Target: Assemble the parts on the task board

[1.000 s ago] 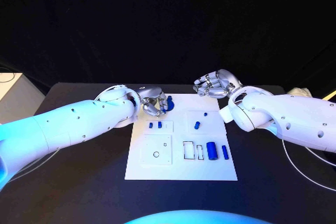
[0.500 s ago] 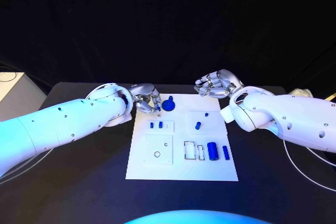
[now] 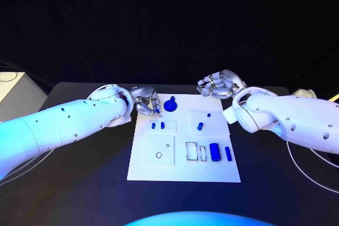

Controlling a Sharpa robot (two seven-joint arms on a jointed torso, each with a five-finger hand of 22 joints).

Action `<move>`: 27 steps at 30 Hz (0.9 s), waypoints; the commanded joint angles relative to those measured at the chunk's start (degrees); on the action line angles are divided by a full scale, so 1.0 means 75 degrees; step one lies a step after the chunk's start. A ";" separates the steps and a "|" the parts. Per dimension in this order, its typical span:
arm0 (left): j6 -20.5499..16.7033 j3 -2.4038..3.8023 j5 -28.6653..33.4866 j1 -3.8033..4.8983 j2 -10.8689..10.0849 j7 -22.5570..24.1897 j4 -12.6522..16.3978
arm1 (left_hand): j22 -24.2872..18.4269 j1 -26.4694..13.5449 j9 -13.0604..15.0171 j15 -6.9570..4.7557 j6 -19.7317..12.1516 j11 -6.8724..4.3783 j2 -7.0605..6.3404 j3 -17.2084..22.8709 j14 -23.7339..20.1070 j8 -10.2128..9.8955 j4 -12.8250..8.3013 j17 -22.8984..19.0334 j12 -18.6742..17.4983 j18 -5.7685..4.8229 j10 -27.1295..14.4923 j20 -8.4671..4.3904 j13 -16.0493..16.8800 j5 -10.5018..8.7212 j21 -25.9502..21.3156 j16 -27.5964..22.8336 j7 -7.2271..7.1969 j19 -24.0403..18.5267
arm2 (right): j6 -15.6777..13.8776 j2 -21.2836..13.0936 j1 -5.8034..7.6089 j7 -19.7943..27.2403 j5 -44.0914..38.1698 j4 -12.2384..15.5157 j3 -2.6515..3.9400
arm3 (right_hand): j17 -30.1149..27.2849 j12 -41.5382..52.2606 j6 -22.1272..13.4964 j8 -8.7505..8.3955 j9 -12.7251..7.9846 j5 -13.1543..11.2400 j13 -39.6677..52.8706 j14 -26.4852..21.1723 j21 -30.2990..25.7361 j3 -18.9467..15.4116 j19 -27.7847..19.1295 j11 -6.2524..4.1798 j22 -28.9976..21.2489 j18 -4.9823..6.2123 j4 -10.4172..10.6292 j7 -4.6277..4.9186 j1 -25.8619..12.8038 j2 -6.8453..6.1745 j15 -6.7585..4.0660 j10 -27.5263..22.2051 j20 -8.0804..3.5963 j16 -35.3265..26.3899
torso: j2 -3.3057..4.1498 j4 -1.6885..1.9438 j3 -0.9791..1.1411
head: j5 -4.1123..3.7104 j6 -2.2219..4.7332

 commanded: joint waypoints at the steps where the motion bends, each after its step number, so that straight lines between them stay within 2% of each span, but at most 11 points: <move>1: 0.0252 -0.0005 -0.0089 0.0004 0.0049 -0.0056 -0.0044 | -0.0002 -0.0065 0.0012 -0.0018 0.0054 -0.0021 0.0009 -0.0035 0.0045 -0.0048 0.0000 -0.0009 -0.0047 -0.0099 0.0074 0.0012 -0.0008 0.0013 0.0009 0.0031 -0.0012 0.0048 | 0.0078 0.0006 -0.0002 0.0076 -0.0070 0.0011 0.0002 | -0.0008 -0.0023 0.0051 -0.0026 -0.0011 0.0026 -0.0009 -0.0039 0.0005 0.0041 -0.0061 0.0014 -0.0008 0.0051 -0.0015 0.0080 -0.0077 0.0021 0.0016 0.0045 -0.0003 0.0007 | -0.0008 0.0005 0.0005 | -0.0002 -0.0023; 8: 0.0306 -0.0036 0.0021 -0.0018 0.0118 -0.0041 -0.0094 | -0.0018 -0.0081 0.0014 -0.0019 0.0056 -0.0019 0.0001 -0.0046 0.0043 -0.0053 0.0007 -0.0017 -0.0061 -0.0096 0.0083 0.0012 -0.0007 0.0009 -0.0003 0.0029 -0.0011 0.0035 | 0.0080 0.0012 -0.0002 0.0077 -0.0070 0.0013 0.0002 | -0.0008 -0.0023 0.0051 -0.0026 -0.0011 0.0026 -0.0009 -0.0039 0.0005 0.0041 -0.0061 0.0014 -0.0008 0.0051 -0.0015 0.0080 -0.0077 0.0021 0.0016 0.0045 -0.0003 0.0007 | -0.0008 0.0003 -0.0004 | -0.0009 -0.0030; 27: 0.0359 -0.0054 0.0134 -0.0090 0.0245 -0.0040 -0.0177 | -0.0003 -0.0091 0.0015 -0.0019 0.0057 -0.0021 0.0001 -0.0051 0.0049 -0.0064 0.0012 -0.0003 -0.0085 -0.0100 0.0094 0.0012 -0.0006 0.0007 0.0003 0.0033 -0.0013 0.0050 | 0.0077 0.0011 -0.0001 0.0086 -0.0070 0.0015 0.0002 | -0.0008 -0.0023 0.0051 -0.0026 -0.0011 0.0026 -0.0009 -0.0039 0.0005 0.0041 -0.0061 0.0014 -0.0008 0.0051 -0.0015 0.0080 -0.0077 0.0021 0.0016 0.0045 -0.0003 0.0007 | -0.0009 0.0000 0.0003 | -0.0034 -0.0041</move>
